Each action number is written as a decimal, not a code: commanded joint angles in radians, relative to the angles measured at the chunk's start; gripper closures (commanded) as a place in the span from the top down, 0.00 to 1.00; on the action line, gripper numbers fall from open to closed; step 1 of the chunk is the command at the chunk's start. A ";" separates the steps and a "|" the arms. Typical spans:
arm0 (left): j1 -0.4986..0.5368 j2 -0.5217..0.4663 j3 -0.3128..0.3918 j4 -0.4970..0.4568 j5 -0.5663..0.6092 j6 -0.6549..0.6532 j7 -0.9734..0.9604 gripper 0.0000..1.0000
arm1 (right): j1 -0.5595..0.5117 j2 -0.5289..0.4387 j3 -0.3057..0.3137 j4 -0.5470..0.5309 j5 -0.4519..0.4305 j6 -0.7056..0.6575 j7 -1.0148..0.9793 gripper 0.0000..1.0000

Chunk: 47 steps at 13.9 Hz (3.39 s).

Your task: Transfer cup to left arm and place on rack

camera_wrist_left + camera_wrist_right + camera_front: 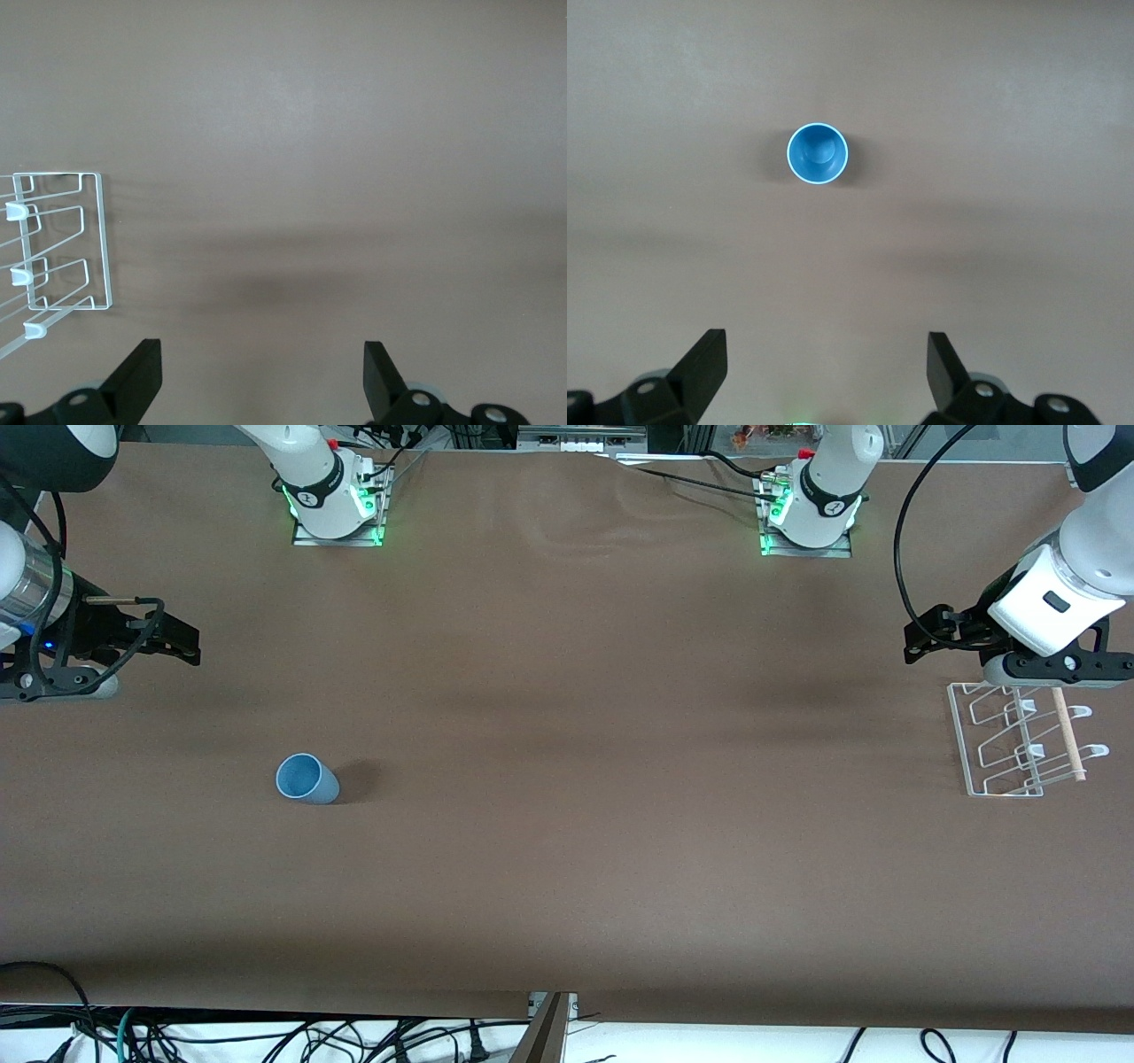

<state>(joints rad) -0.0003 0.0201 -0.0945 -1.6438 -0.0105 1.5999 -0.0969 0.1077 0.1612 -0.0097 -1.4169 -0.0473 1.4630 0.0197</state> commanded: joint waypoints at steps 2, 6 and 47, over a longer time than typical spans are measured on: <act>0.008 -0.006 -0.002 0.012 -0.009 -0.018 0.016 1.00 | -0.006 0.004 0.010 0.016 -0.011 -0.018 -0.012 1.00; 0.006 -0.006 -0.002 0.012 -0.009 -0.018 0.016 1.00 | -0.008 0.006 0.008 0.016 -0.011 -0.012 -0.012 1.00; 0.006 -0.006 -0.004 0.012 -0.009 -0.018 0.016 1.00 | -0.088 0.300 0.027 -0.447 0.050 0.772 0.009 1.00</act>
<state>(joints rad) -0.0003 0.0201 -0.0946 -1.6434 -0.0105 1.5986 -0.0969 0.0214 0.4886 0.0093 -1.8177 -0.0102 2.2055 0.0243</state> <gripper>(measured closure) 0.000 0.000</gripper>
